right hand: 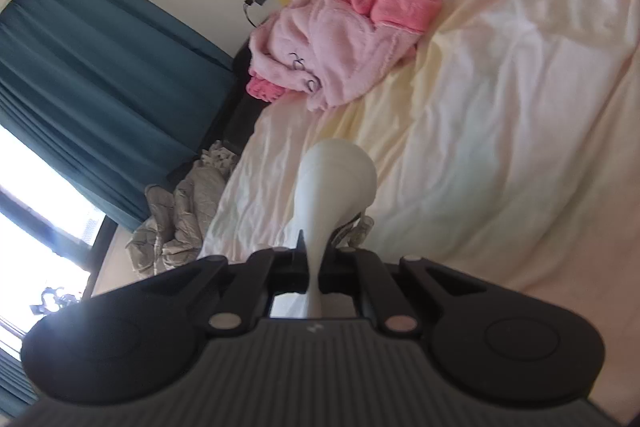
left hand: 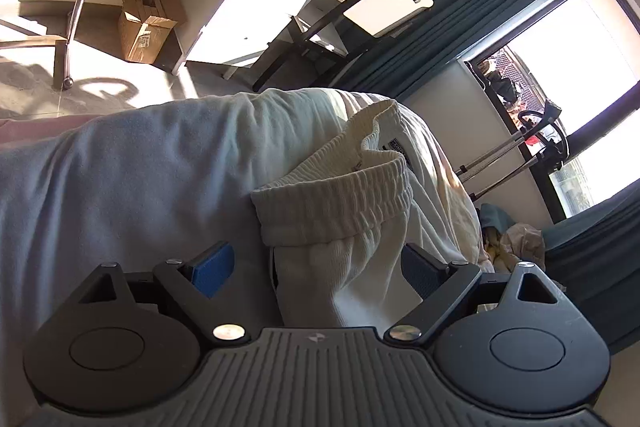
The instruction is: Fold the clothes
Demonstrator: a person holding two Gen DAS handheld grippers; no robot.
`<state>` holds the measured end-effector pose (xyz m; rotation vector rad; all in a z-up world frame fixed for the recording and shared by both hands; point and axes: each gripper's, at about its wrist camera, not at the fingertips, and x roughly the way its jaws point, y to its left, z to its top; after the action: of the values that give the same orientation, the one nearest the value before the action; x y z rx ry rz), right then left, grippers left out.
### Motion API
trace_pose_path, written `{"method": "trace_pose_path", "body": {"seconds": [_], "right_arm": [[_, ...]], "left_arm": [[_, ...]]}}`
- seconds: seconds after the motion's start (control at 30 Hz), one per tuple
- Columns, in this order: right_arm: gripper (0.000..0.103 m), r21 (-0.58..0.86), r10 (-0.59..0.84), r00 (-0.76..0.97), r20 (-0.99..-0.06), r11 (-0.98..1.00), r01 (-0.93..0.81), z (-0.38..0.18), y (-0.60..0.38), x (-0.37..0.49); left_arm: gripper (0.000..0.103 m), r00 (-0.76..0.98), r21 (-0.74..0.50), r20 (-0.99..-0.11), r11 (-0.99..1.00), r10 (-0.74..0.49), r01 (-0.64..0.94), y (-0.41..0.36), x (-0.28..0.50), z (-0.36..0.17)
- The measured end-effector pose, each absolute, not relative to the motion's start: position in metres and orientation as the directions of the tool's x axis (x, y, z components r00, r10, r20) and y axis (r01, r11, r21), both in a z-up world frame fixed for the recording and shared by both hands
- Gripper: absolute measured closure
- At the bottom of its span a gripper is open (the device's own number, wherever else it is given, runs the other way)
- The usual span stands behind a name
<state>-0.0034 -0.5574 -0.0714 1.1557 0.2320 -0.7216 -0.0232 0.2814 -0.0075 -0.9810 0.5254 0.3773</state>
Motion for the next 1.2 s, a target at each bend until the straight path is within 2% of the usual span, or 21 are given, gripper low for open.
{"method": "trace_pose_path", "body": {"seconds": [0.1, 0.2, 0.27, 0.37, 0.43, 0.47, 0.5, 0.57, 0.6, 0.63, 0.73, 0.93, 1.0, 1.1, 1.2], "right_arm": [[0.100, 0.700, -0.285, 0.678, -0.678, 0.030, 0.713, -0.118, -0.572, -0.009], [0.100, 0.726, -0.251, 0.697, -0.672, -0.042, 0.686, -0.131, -0.576, -0.018], [0.100, 0.714, -0.266, 0.694, -0.669, 0.028, 0.700, -0.120, -0.572, -0.013], [0.100, 0.675, -0.303, 0.681, -0.667, 0.140, 0.724, -0.105, -0.561, -0.004], [0.100, 0.653, -0.321, 0.675, -0.665, 0.188, 0.733, -0.099, -0.556, -0.001], [0.100, 0.648, -0.327, 0.676, -0.661, 0.207, 0.733, -0.096, -0.555, 0.000], [0.100, 0.648, -0.331, 0.681, -0.654, 0.221, 0.729, -0.094, -0.554, 0.000], [0.100, 0.653, -0.347, 0.691, -0.635, 0.238, 0.719, -0.091, -0.552, 0.000], [0.100, 0.655, -0.355, 0.695, -0.625, 0.246, 0.714, -0.089, -0.551, -0.001], [0.100, 0.661, -0.364, 0.701, -0.614, 0.249, 0.708, -0.087, -0.550, -0.001], [0.100, 0.686, -0.394, 0.720, -0.571, 0.253, 0.682, -0.077, -0.546, -0.004], [0.100, 0.732, -0.475, 0.758, -0.447, 0.294, 0.615, -0.035, -0.536, -0.029], [0.100, 0.653, -0.507, 0.720, -0.473, 0.347, 0.673, -0.025, -0.535, -0.029], [0.100, 0.655, -0.467, 0.698, -0.543, 0.284, 0.700, -0.033, -0.546, -0.022], [0.100, 0.650, -0.458, 0.704, -0.543, 0.301, 0.697, -0.023, -0.544, 0.001]], "left_arm": [[0.011, 0.797, -0.718, -0.604, 0.452, -0.025, -0.529, 0.284, -0.010, -0.022], [0.011, 0.782, -0.720, -0.622, 0.423, -0.041, -0.550, 0.284, 0.000, -0.030], [0.011, 0.774, -0.717, -0.632, 0.405, -0.036, -0.567, 0.286, 0.007, -0.037], [0.020, 0.764, -0.727, -0.643, 0.358, -0.055, -0.587, 0.290, 0.014, -0.048], [0.036, 0.767, -0.735, -0.638, 0.347, -0.064, -0.583, 0.289, 0.016, -0.051], [0.038, 0.771, -0.741, -0.633, 0.339, -0.068, -0.579, 0.289, 0.015, -0.052], [0.045, 0.775, -0.748, -0.628, 0.330, -0.073, -0.576, 0.289, 0.014, -0.053], [0.065, 0.786, -0.764, -0.613, 0.315, -0.080, -0.563, 0.290, 0.010, -0.054], [0.082, 0.800, -0.780, -0.594, 0.303, -0.084, -0.548, 0.291, 0.007, -0.054], [0.086, 0.814, -0.797, -0.574, 0.289, -0.089, -0.531, 0.293, 0.004, -0.054], [0.090, 0.852, -0.840, -0.513, 0.263, -0.100, -0.475, 0.295, -0.009, -0.049], [0.090, 0.929, -0.929, -0.349, 0.179, -0.123, -0.325, 0.307, -0.059, -0.020], [0.090, 0.926, -0.928, -0.348, 0.192, -0.145, -0.318, 0.312, -0.068, -0.014], [0.090, 0.912, -0.924, -0.367, 0.186, -0.183, -0.334, 0.315, -0.059, -0.009], [0.091, 0.908, -0.917, -0.380, 0.198, -0.179, -0.345, 0.315, -0.033, 0.005]]}}
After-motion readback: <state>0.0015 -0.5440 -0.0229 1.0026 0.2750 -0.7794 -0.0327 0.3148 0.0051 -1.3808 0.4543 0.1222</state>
